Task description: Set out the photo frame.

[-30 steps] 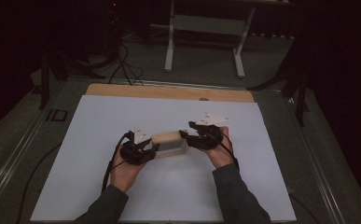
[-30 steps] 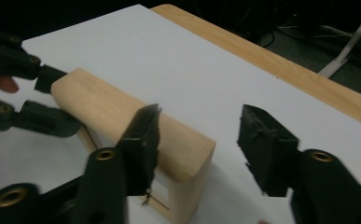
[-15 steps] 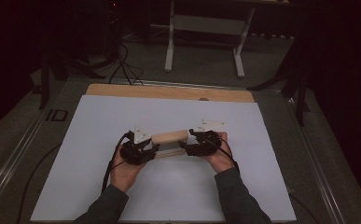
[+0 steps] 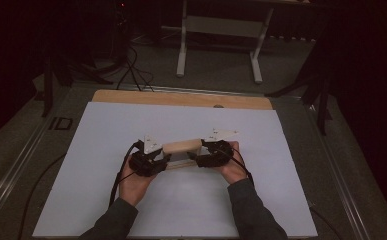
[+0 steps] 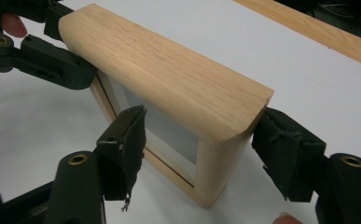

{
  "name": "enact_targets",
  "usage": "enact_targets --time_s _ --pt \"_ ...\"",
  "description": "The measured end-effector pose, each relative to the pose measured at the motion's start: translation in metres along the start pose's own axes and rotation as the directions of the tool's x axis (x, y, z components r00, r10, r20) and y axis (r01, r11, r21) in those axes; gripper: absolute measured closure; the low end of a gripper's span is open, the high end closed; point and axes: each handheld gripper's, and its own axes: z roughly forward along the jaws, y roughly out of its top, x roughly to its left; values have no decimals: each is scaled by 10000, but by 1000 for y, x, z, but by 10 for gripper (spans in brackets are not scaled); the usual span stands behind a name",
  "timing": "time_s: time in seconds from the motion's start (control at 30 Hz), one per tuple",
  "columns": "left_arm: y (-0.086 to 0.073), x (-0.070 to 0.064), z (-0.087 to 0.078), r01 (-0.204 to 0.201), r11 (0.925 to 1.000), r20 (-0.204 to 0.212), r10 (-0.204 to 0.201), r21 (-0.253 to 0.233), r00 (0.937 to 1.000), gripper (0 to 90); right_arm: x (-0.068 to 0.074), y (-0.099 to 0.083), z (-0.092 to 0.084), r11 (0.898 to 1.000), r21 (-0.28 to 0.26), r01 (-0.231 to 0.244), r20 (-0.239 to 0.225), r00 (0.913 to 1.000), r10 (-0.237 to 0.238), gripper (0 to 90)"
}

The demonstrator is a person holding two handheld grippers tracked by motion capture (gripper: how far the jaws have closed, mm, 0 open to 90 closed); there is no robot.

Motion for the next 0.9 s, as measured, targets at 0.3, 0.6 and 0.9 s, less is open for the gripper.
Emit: enact_targets --time_s 0.3,0.6,0.9 --pt "1 0 2 -7 10000 -4 7 -25 10000 585 -2 0 5 9999 -101 -101 -107 9999 100 321" --pt "5 1 4 -132 9998 -61 132 134 9999 584 -3 2 8 9999 -47 -139 -45 9999 139 330" --pt "8 12 6 98 9998 473 -104 146 9988 585 -5 4 8 9998 -17 -174 -79 9998 174 354"
